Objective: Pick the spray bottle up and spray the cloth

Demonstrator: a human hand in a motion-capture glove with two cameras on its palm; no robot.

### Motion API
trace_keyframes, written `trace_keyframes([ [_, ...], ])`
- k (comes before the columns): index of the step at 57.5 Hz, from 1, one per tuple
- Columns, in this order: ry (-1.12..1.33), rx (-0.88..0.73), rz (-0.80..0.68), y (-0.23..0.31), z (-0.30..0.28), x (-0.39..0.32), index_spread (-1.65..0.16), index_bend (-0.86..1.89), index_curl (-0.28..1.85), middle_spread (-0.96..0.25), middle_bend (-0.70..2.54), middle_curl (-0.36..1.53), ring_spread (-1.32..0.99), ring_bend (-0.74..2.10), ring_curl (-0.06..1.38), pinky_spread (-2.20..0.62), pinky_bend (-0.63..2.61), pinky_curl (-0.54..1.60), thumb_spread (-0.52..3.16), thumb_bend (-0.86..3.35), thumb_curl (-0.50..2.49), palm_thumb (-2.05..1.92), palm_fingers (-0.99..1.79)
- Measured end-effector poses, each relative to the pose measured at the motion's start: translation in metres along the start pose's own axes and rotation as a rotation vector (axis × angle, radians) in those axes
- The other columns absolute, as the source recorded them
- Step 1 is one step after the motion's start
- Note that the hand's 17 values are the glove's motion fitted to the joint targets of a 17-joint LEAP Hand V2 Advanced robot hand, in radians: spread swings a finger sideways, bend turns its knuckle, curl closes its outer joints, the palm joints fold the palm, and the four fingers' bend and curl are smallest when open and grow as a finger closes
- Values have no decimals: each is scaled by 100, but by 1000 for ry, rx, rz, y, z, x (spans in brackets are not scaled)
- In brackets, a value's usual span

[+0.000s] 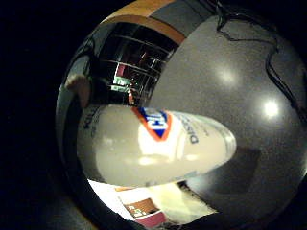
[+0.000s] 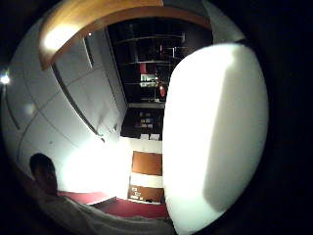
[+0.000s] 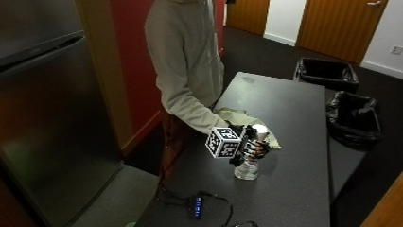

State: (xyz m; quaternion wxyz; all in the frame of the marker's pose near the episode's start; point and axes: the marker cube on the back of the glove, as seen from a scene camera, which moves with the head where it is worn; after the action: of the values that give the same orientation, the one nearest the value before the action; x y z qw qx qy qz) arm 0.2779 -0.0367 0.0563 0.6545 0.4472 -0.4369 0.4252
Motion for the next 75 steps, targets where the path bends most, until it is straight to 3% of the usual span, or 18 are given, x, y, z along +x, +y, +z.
trace_keyframes([
  [15,122,-173,-79,-15,47,-13,-23,23,44,-20,44,48,-21,49,40,-16,23,34,39,0,59,103,135],
  [22,245,-408,-168,5,68,-29,-23,27,48,-19,49,51,-22,53,43,-21,26,36,24,-2,64,105,138],
  [27,359,-688,-235,31,62,-60,-23,30,50,-19,52,52,-20,55,45,-22,28,37,17,-2,66,105,138],
  [36,627,-665,-441,35,82,-100,-23,33,53,-18,56,53,-20,57,46,-23,31,38,8,-3,69,105,137],
  [45,903,-745,-587,63,77,-141,-23,34,55,-18,58,54,-20,59,47,-24,33,39,3,-3,71,105,136],
  [56,1119,-812,-677,110,69,-174,-23,35,56,-18,59,54,-20,61,48,-24,34,39,0,-3,73,105,136],
  [63,1368,-712,-723,126,63,-169,-23,35,56,-18,60,54,-20,61,48,-24,35,39,-1,-3,74,105,136],
  [68,1266,-824,-741,163,79,-158,-23,35,56,-18,60,54,-20,61,48,-24,35,39,-1,-3,74,105,136],
  [75,1281,-846,-715,182,87,-139,-23,35,57,-18,60,54,-20,61,48,-24,35,39,-1,-3,75,104,135],
])
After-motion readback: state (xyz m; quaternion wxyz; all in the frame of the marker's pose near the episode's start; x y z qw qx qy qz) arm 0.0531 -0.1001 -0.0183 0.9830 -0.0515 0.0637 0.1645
